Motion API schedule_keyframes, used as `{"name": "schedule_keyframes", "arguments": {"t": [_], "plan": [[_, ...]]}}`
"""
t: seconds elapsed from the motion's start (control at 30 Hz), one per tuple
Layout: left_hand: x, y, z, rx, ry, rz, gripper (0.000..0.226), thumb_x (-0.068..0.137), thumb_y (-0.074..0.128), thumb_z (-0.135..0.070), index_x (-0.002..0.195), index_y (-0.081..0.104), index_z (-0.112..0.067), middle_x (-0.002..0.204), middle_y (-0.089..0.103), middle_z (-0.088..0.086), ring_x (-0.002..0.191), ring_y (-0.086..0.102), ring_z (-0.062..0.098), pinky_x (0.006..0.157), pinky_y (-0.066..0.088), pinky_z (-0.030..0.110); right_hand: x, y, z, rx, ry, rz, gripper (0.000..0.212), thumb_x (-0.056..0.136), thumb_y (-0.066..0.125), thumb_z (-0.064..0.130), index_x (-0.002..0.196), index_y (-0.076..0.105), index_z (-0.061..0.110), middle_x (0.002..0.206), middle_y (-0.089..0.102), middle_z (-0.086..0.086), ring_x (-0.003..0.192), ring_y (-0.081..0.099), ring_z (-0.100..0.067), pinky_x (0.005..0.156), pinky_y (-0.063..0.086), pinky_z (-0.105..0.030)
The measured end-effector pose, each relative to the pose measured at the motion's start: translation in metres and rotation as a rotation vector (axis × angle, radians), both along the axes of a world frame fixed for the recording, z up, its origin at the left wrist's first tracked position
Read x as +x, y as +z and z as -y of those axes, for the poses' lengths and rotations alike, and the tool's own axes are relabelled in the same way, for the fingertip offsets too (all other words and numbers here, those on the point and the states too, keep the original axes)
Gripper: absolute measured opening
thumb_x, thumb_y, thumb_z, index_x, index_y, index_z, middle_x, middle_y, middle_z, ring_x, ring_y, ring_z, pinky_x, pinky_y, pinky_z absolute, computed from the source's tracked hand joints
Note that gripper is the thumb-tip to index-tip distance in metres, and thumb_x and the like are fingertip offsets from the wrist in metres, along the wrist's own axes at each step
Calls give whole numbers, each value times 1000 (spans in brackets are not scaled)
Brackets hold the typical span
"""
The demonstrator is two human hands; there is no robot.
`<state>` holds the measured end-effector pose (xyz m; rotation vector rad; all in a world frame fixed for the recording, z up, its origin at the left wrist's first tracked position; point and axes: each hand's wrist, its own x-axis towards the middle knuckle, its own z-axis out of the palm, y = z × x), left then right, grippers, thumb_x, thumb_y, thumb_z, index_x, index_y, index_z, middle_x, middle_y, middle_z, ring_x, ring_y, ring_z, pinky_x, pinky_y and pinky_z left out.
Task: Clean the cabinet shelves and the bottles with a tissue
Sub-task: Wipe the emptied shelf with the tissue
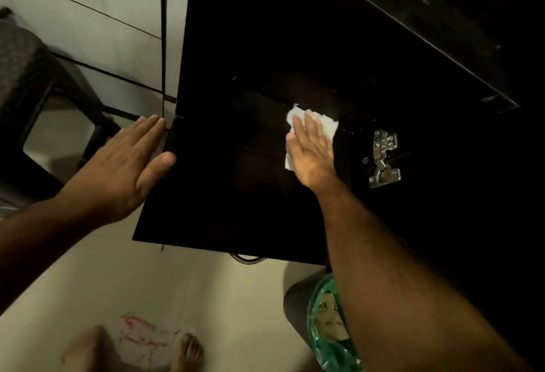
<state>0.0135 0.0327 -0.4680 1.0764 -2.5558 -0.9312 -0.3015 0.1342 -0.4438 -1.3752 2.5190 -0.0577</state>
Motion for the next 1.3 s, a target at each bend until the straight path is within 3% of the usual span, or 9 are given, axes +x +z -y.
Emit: {"name": "schedule_keyframes", "arguments": {"t": [0.1, 0.2, 0.43, 0.63, 1.07, 1.3], "plan": [[-2, 2, -7, 0, 11, 13, 95, 82, -1, -80, 154, 9, -18, 161, 8, 0, 145, -1, 5, 117, 3, 28, -15, -1, -17, -87, -171, -126, 58, 101, 14, 54, 153, 15, 29, 163, -2, -10, 150, -8, -24, 121, 0, -45], [-2, 2, -9, 3, 21, 18, 94, 83, 0, -79, 154, 9, -18, 161, 8, 1, 145, -1, 5, 118, 3, 29, -20, -2, -18, -157, -330, -51, 63, 103, 20, 49, 156, 10, 15, 163, -4, -16, 150, -9, -28, 121, -1, -44], [-2, 5, -5, -7, 43, 28, 88, 85, 1, -76, 154, 6, -21, 162, 6, -1, 145, -2, 3, 116, 0, 25, -12, -14, -3, 39, -374, -192, 67, 102, 13, 44, 155, 2, 5, 163, -2, -14, 150, -7, -23, 121, -6, -42], [4, 8, -1, -8, 81, 20, 87, 86, 3, -73, 154, 7, -19, 162, 7, 1, 145, -1, 5, 116, 0, 24, 18, -11, 35, 89, -466, -139, 73, 101, 13, 48, 152, -4, -1, 161, -6, -21, 150, -10, -30, 121, -6, -44], [36, 8, 15, 15, 125, 51, 91, 83, -1, -76, 153, 5, -20, 162, 5, 1, 146, -2, 7, 118, 1, 28, 121, -4, 112, 100, -404, -87, 77, 101, 14, 52, 151, -9, -2, 157, -13, -29, 147, -15, -38, 120, -8, -48], [44, 9, 17, 28, 130, 48, 96, 80, -6, -80, 154, 6, -19, 162, 6, 2, 148, 1, 10, 120, 3, 31, 136, 2, 117, 184, -222, -96, 79, 98, 11, 58, 152, -13, 5, 156, -14, -32, 146, -16, -41, 117, -14, -53]]}}
